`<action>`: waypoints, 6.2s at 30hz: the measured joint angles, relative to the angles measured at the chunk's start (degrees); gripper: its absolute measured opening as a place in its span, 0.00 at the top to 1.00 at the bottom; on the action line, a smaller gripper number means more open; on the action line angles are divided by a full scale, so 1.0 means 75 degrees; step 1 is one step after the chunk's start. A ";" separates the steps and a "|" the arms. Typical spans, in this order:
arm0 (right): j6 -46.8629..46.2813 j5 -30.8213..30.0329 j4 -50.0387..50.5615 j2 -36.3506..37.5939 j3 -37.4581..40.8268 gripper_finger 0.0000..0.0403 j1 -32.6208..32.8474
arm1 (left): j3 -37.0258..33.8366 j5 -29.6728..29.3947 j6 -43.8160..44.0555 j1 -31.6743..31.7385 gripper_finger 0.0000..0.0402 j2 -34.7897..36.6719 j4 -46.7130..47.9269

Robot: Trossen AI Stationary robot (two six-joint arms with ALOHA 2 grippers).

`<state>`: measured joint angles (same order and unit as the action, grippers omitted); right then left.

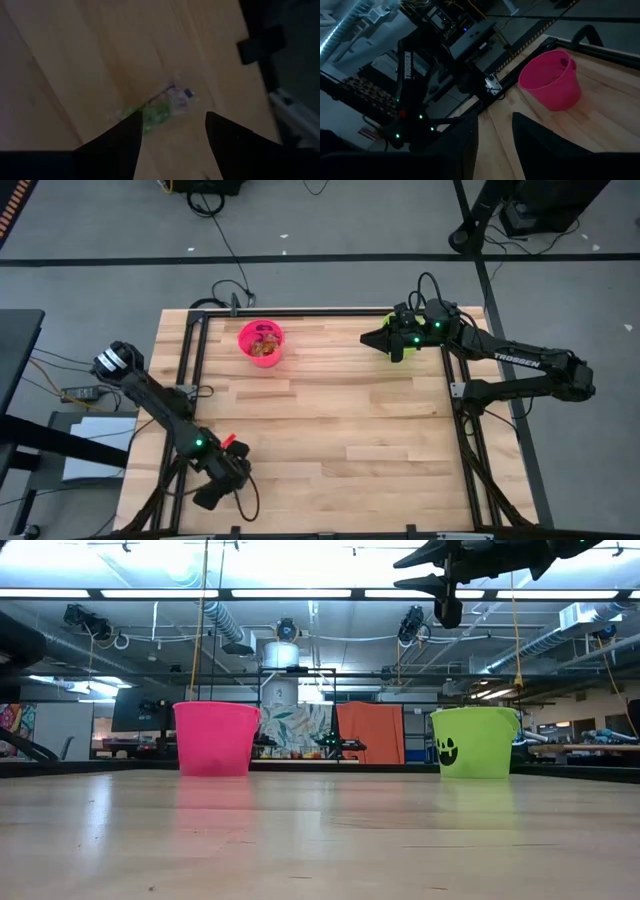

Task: Sort candy by brand, put in halloween buckets
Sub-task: Put the green candy into the green bucket

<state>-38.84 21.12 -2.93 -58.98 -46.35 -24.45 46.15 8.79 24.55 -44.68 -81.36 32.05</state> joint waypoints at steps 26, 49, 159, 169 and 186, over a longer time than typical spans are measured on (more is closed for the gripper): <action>-0.0605 0.0168 -0.0376 0.0000 -0.0003 0.67 0.0517 | 0.0009 -0.0454 -0.4254 -0.0059 0.44 -0.1195 0.0334; -0.0596 0.0111 -0.0653 0.0006 -0.0003 0.67 0.0530 | 0.0471 -0.0680 -0.4184 -0.0044 0.85 -0.1195 0.0888; 0.0384 0.0138 -0.3607 -0.1157 0.0000 0.59 0.2217 | 0.2375 0.2754 0.4993 0.7101 0.96 -0.1375 -0.8767; 0.0666 0.0163 -0.3640 -0.1154 0.0000 0.92 0.2276 | 0.2378 0.2752 0.4999 0.7113 0.96 -0.1378 -0.8945; 0.0747 0.0344 -0.3663 -0.1151 -0.0003 0.98 0.2308 | 0.2381 0.4159 0.4764 0.7098 0.74 -0.1373 -0.9256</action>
<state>-33.23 23.70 -30.40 -67.61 -46.37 -7.14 64.01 39.98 60.28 8.56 -91.66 -37.37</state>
